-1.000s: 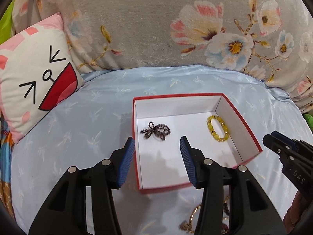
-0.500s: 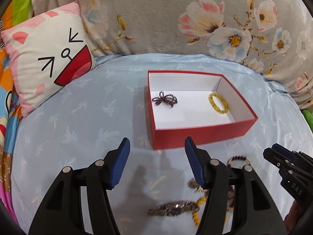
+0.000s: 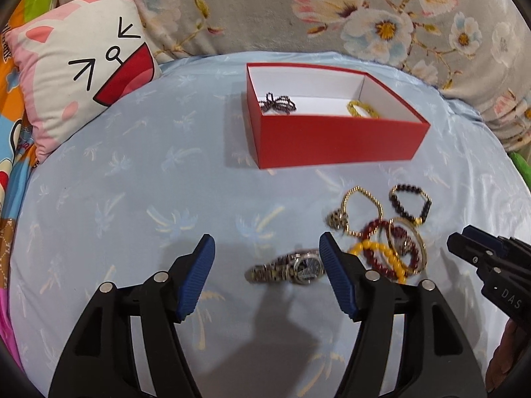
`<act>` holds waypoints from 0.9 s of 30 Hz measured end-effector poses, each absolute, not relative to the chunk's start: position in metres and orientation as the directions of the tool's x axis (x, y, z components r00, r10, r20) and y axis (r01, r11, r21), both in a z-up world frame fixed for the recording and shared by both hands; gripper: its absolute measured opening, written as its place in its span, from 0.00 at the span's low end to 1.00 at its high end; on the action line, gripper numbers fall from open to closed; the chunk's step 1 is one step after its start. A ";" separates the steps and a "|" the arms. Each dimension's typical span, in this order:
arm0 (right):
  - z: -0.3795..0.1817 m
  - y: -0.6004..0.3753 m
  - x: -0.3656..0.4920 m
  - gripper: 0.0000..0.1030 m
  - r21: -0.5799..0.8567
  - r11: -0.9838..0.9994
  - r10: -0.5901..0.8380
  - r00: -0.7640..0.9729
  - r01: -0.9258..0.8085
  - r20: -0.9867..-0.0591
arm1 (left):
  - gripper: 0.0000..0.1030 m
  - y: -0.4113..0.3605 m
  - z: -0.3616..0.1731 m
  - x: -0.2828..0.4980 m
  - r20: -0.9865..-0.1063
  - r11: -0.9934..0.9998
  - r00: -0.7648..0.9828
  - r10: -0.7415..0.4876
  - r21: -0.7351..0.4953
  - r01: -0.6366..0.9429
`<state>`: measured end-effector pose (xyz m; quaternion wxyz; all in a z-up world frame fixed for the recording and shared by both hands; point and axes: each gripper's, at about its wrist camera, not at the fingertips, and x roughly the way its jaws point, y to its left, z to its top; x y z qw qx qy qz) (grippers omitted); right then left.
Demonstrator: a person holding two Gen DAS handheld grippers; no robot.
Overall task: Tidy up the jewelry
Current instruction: 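Move both grippers back from the box to the jewelry pile, then grasp the silver wristwatch by its band with the left gripper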
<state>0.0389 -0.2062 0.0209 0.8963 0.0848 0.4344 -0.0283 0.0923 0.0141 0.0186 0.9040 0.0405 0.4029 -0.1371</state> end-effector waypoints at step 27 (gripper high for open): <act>0.004 -0.195 0.028 0.43 0.155 0.982 0.063 0.589 0.108 -0.806 | 0.57 -0.006 -0.008 0.090 -0.765 0.933 0.589 -0.262 -0.044 0.358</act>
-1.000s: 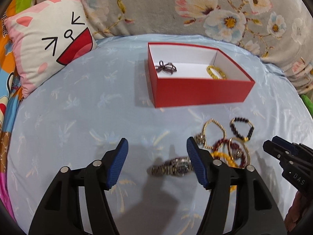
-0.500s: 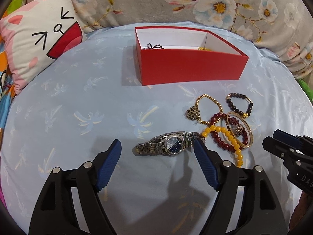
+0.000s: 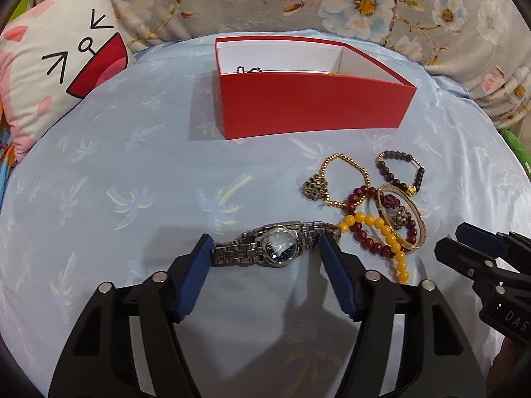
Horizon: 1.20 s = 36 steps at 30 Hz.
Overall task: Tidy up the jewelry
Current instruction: 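Grasp the silver wristwatch by its band with the left gripper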
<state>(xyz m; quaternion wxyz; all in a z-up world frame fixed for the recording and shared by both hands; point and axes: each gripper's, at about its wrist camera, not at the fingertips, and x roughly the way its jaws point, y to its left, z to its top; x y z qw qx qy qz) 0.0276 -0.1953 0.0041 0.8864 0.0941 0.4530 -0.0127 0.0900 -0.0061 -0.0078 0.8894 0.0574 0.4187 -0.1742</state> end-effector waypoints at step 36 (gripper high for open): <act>-0.003 -0.194 0.033 0.43 0.183 0.978 0.095 0.580 0.096 -0.809 | 0.15 -0.005 -0.004 0.079 -0.765 0.924 0.547 -0.339 -0.163 0.345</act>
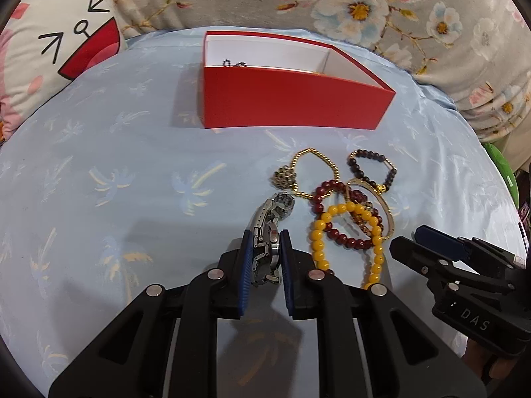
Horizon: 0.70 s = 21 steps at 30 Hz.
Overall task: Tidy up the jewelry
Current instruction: 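Grasp the silver wristwatch by its band with the left gripper, then grasp the gold bangle with the right gripper while the left gripper holds the watch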
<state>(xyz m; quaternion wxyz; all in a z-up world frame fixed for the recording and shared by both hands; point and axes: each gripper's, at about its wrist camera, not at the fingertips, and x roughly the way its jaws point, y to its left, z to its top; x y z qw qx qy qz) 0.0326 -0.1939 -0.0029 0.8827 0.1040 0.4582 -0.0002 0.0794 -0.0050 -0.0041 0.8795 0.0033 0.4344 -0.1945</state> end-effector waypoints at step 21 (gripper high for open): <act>-0.001 -0.173 0.054 0.43 0.220 0.975 0.161 0.571 0.036 -0.805 | 0.15 0.011 -0.007 0.081 -0.750 0.944 0.596 -0.287 -0.116 0.309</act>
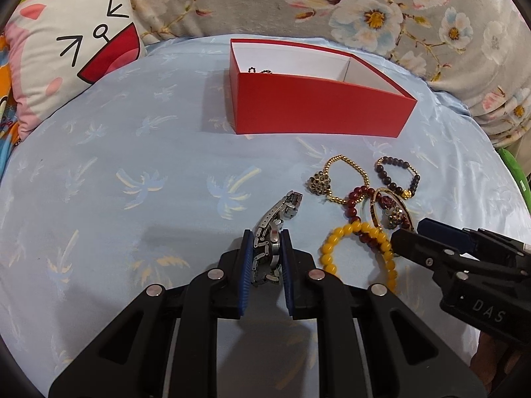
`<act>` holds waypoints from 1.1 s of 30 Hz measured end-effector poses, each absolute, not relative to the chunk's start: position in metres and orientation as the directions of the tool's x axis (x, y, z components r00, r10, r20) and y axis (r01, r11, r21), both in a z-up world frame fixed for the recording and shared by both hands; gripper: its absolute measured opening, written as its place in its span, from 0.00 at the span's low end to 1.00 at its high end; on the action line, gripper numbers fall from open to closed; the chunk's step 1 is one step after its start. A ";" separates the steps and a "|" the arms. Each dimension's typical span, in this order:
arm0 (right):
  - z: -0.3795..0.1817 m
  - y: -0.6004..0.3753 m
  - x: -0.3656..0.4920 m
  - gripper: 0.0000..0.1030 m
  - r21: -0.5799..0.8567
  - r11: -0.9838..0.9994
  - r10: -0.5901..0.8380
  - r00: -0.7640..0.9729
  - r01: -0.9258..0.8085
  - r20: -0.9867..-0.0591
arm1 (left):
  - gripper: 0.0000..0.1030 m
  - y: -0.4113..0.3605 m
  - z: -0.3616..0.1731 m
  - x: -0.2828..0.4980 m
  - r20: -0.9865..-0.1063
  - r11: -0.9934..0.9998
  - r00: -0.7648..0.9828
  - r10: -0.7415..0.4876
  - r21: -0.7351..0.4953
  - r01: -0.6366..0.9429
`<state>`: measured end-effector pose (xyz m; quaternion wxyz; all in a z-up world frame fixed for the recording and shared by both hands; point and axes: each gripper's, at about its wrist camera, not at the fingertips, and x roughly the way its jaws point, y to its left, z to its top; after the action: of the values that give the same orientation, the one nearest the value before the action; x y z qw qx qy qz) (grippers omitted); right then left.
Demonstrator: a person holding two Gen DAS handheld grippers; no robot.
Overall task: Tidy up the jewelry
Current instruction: 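Grasp the gold bangle with the right gripper while the left gripper holds the watch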
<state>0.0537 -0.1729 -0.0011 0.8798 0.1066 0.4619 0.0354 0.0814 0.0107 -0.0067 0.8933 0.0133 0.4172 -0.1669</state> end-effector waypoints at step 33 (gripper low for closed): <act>-0.001 -0.168 0.062 0.51 0.171 0.984 0.104 0.601 0.056 -0.793 | 0.15 0.012 -0.008 0.083 -0.748 0.944 0.597 -0.291 -0.123 0.305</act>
<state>0.0622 -0.1676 -0.0014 0.8901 0.0895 0.4466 0.0134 0.0831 0.0125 -0.0078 0.8936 0.0088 0.4167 -0.1668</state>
